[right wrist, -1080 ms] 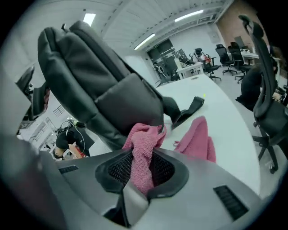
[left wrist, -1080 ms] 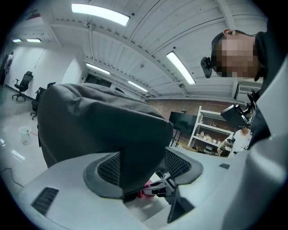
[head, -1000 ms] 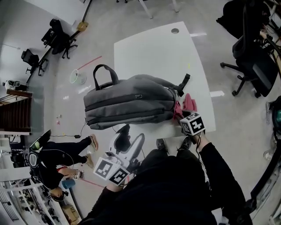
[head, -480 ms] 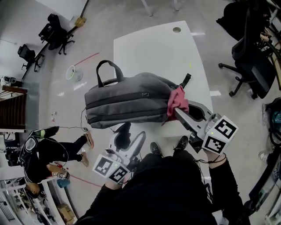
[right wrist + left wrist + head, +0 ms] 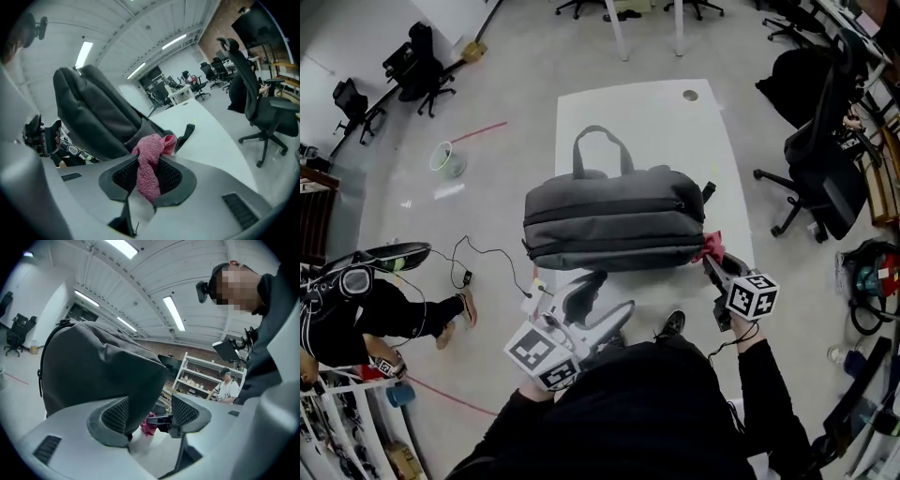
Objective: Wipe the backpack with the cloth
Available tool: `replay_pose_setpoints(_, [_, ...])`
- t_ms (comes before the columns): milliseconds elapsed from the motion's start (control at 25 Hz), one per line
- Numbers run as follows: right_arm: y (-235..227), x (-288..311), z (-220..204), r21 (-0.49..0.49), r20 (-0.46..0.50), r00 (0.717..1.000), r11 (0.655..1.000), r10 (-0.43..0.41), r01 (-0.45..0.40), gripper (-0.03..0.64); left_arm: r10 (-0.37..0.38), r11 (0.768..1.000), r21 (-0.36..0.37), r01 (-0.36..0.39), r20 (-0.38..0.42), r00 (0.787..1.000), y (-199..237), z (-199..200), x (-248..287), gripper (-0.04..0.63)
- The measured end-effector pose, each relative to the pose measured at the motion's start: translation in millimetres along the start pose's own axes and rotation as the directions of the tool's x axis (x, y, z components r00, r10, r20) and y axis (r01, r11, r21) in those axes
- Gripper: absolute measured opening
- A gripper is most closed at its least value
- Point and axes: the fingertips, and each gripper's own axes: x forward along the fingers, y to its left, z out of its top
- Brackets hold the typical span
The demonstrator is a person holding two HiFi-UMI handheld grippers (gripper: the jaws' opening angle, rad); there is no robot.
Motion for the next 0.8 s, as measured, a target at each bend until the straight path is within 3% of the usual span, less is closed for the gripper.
replay_pose_setpoints(120, [38.4, 9.7, -6.2, 0.002, 0.018, 0.997, 0.997, 0.076, -0.076, 0.091, -0.027, 0.988, 0.148, 0.038, -0.074, 0.997, -4.0, -9.1, -12.0, 0.296])
replay_pose_setpoints(280, [90.1, -22.4, 46.7, 0.032, 0.206, 0.967, 0.987, 0.149, -0.159, 0.091, -0.018, 0.943, 0.327, 0.066, -0.150, 0.989, -1.9, -28.0, -34.6, 0.296])
replay_pose_setpoints(400, [145.8, -56.2, 98.6, -0.027, 0.324, 0.924, 0.978, 0.202, -0.205, 0.091, -0.052, 0.946, 0.312, 0.088, -0.121, 0.991, 4.4, -26.1, -53.3, 0.296])
replay_pose_setpoints(560, [206.4, -91.6, 151.8, -0.128, 0.450, 0.870, 0.978, 0.203, -0.162, 0.091, -0.110, 0.959, 0.256, 0.119, -0.050, 0.993, 14.8, -7.2, -71.1, 0.296])
replay_pose_setpoints(680, [251.0, -108.9, 166.2, -0.175, 0.510, 0.830, 0.972, 0.227, -0.158, 0.091, -0.154, 0.968, 0.201, 0.153, -0.008, 0.988, 19.2, 4.9, -85.2, 0.296])
replay_pose_setpoints(800, [311.3, -109.4, 161.5, -0.231, 0.492, 0.798, 0.936, 0.347, -0.264, 0.091, -0.195, 0.972, 0.147, 0.183, 0.073, 0.978, 23.9, 24.4, -105.2, 0.296])
